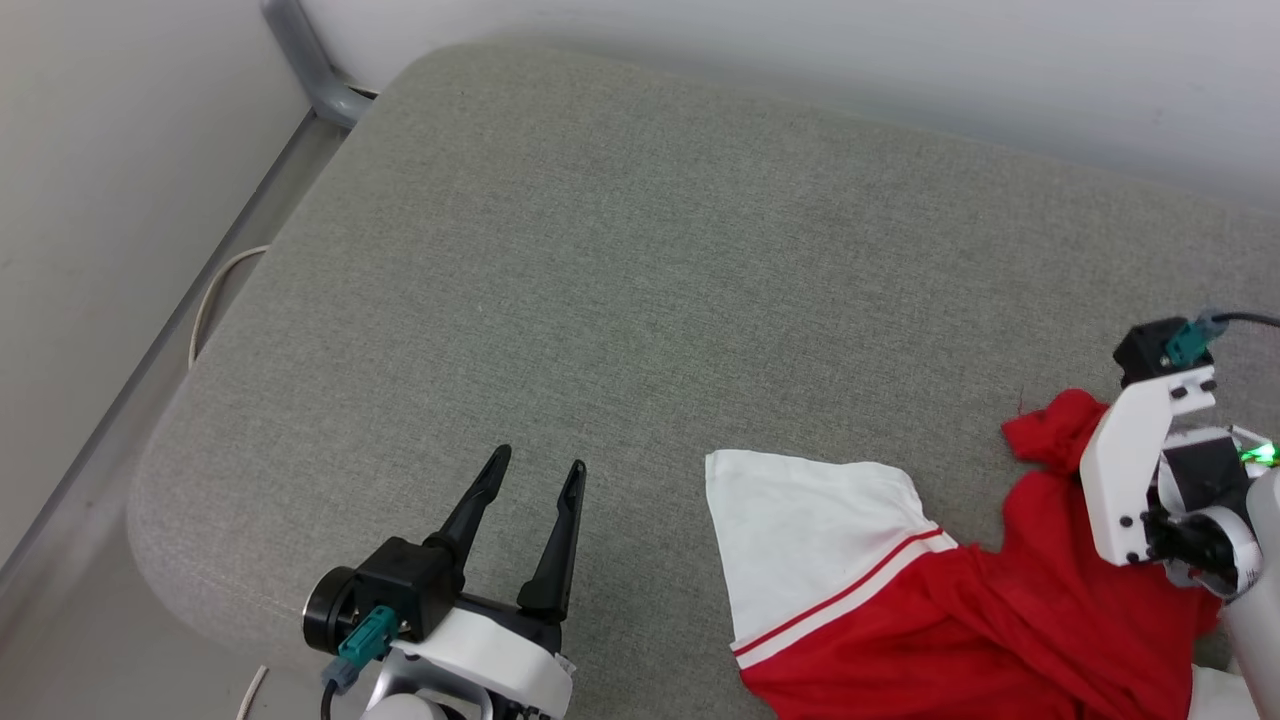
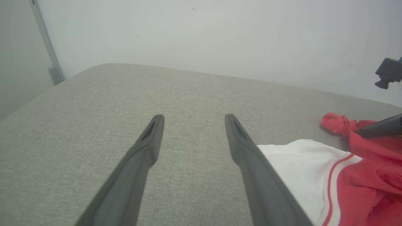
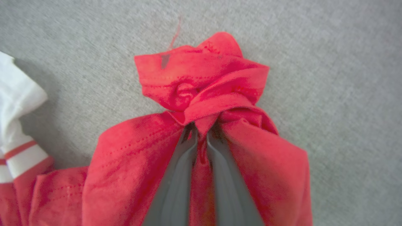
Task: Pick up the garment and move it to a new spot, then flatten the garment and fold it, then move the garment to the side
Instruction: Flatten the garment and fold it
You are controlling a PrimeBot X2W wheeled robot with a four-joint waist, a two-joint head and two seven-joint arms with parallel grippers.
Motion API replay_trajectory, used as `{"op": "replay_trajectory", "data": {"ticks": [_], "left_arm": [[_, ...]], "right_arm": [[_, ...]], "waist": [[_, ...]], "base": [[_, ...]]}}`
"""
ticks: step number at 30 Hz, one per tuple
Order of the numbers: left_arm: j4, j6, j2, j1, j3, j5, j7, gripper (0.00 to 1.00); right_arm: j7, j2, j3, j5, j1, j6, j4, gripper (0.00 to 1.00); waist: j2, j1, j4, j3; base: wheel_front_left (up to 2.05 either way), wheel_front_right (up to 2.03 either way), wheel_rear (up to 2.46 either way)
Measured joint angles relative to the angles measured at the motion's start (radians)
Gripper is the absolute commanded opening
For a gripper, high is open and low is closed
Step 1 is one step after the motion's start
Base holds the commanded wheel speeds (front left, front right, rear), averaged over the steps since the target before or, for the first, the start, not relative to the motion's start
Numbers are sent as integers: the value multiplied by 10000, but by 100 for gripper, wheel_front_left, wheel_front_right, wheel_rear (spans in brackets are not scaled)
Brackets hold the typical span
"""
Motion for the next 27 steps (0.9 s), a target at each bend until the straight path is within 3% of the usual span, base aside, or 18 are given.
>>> {"op": "replay_trajectory", "data": {"ticks": [10, 20, 21, 22, 27], "left_arm": [[-102, 0, -48, -112, -132, -73, -2, 100], [-113, 0, -90, -407, -280, -251, -2, 100], [-111, 0, -92, -421, -282, -267, 0, 100], [-104, 0, -92, -426, -284, -268, -2, 100], [-77, 0, -104, -436, -259, -412, -2, 100]], "right_arm": [[-1003, -61, -385, -894, -2874, 2, 1045, 0], [-2487, -418, -823, -3256, -5934, 4, 3266, 0], [-2612, -426, -788, -3478, -6038, 4, 3530, 13], [-2784, -424, -761, -3722, -6076, 4, 3806, 100], [-3584, -104, -823, -3965, -6070, 4, 4874, 100]], "waist": [[0, 1, 310, 221], [0, 0, 946, 927], [0, 0, 1001, 977], [0, 1, 1047, 1020], [0, 0, 1074, 979]], "base": [[0, 0, 0], [0, 0, 0], [0, 0, 0], [0, 0, 0], [0, 0, 0]]}}
